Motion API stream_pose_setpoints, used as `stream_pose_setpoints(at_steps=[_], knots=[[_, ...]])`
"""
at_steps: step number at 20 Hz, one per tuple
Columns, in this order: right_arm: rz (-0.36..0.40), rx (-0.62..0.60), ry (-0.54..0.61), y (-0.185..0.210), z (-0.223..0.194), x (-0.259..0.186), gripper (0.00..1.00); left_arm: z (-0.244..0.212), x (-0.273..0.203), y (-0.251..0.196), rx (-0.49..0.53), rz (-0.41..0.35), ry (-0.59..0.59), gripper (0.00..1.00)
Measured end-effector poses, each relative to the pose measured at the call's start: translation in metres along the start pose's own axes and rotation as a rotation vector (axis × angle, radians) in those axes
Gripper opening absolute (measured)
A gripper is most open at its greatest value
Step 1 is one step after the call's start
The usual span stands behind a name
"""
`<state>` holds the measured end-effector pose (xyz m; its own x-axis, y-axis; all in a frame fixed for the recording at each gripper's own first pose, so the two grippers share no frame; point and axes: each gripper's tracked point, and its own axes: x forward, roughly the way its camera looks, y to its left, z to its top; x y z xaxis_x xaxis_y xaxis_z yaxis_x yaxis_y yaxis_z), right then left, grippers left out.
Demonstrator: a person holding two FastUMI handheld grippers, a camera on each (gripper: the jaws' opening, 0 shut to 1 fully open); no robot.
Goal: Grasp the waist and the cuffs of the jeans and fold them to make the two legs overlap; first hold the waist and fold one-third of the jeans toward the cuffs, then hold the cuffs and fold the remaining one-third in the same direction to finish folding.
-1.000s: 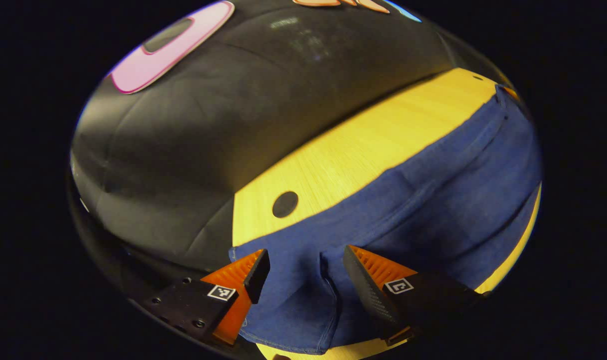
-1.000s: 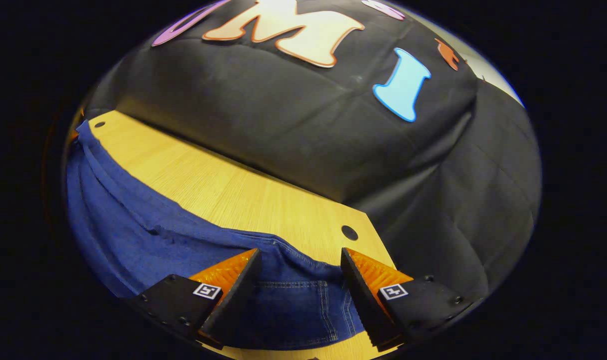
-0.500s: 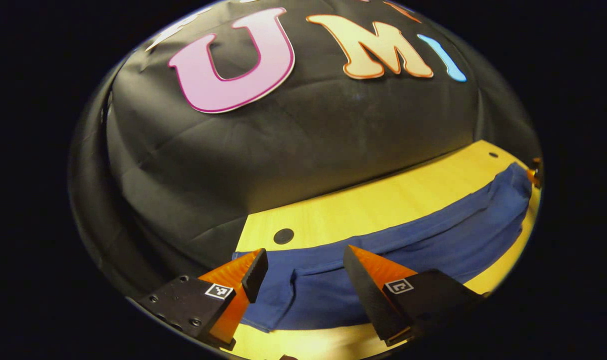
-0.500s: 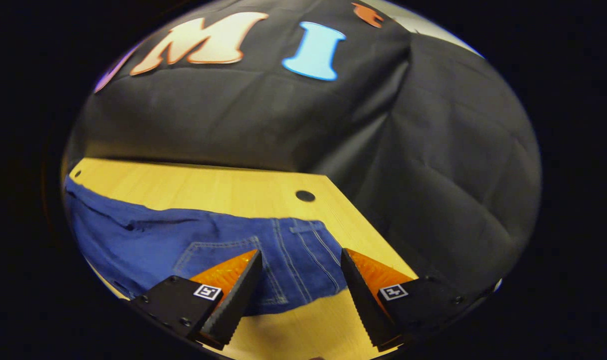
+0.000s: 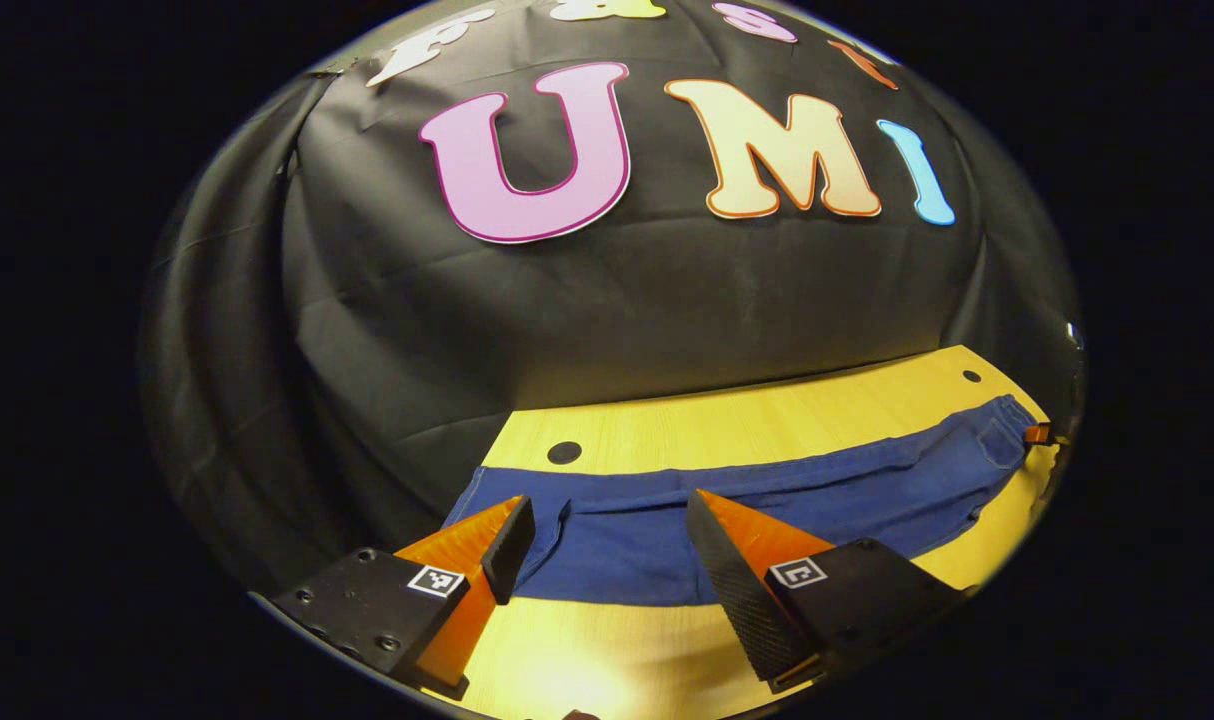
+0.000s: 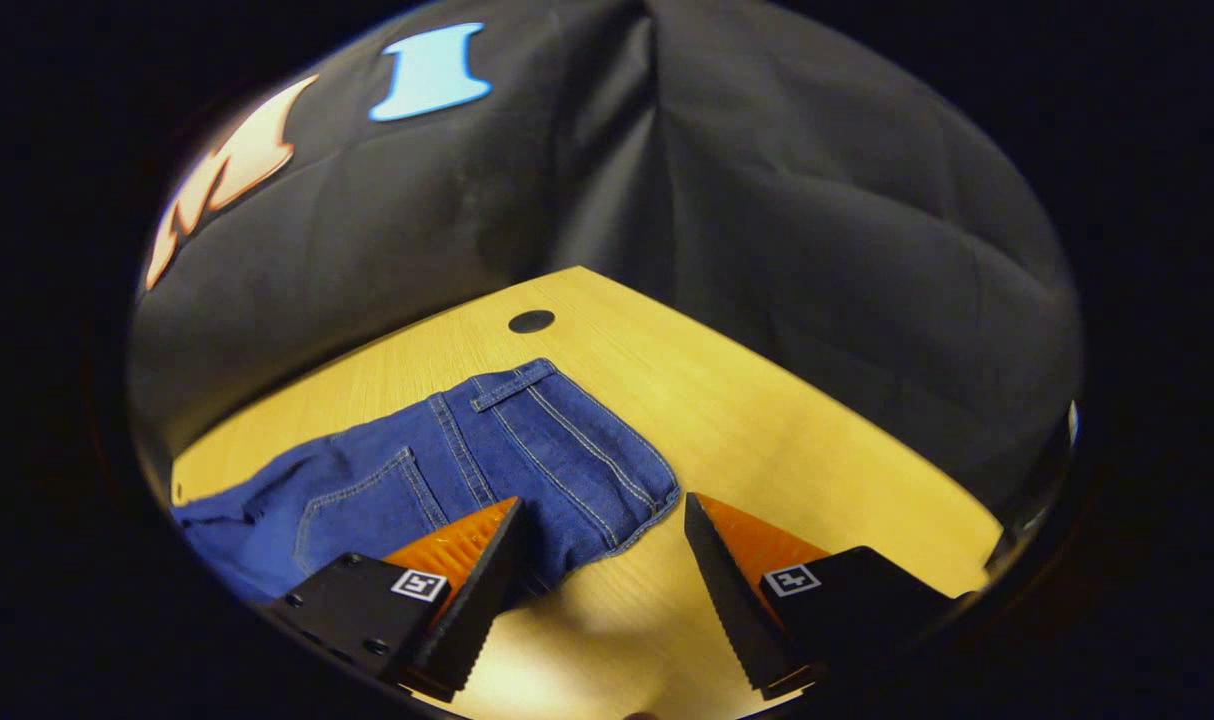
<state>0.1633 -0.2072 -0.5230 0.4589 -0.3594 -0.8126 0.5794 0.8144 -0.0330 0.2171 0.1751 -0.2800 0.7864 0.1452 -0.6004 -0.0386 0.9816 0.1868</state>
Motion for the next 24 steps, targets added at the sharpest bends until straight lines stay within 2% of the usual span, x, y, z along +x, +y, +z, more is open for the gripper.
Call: stream_pose_setpoints(at_steps=[1,2,3,4,7,8,10,12,13,14,18,21,24], knots=[[0.007,0.044,-0.008,0.0,0.004,-0.001,0.99,-0.003,-0.009,0.0,-0.006,0.004,0.0,0.95],[0.061,0.068,-0.014,0.008,0.008,0.006,0.96,-0.003,-0.015,0.0,-0.012,0.01,0.002,0.95],[0.076,0.074,0.049,0.01,-0.002,0.006,0.79,-0.004,-0.021,-0.001,-0.019,0.016,0.001,0.95],[0.082,0.078,0.007,0.01,0.007,0.008,0.63,-0.006,-0.026,-0.001,-0.028,0.022,0.001,0.95],[0.1,0.06,-0.004,0.01,0.011,0.003,0.14,-0.006,-0.039,-0.003,-0.058,0.037,0.003,0.95],[0.102,0.047,-0.007,0.009,0.01,0.005,0.14,-0.005,-0.042,-0.005,-0.062,0.039,0.004,0.95],[0.09,0.031,-0.015,0.006,0.013,0.003,0.07,-0.005,-0.049,-0.006,-0.063,0.04,0.003,0.95],[0.07,0.025,-0.031,0.007,0.015,0.002,0.1,-0.003,-0.053,-0.007,-0.058,0.044,0.001,0.95],[0.055,0.017,-0.04,0.005,0.015,0.003,0.07,-0.002,-0.054,-0.007,-0.056,0.045,0.002,0.95],[0.041,0.003,-0.045,0.005,0.014,0.003,0.1,-0.002,-0.055,-0.007,-0.056,0.045,0.003,0.95],[-0.009,-0.07,-0.078,0.006,0.021,-0.003,0.1,-0.005,-0.057,-0.012,-0.071,0.028,0.011,0.95],[0.027,-0.078,-0.18,0.022,0.048,-0.03,0.07,-0.01,-0.053,-0.011,-0.091,0.006,0.018,0.95],[0.115,-0.121,-0.314,0.043,0.082,-0.082,0.09,-0.014,-0.042,-0.006,-0.101,-0.019,0.027,0.95]])
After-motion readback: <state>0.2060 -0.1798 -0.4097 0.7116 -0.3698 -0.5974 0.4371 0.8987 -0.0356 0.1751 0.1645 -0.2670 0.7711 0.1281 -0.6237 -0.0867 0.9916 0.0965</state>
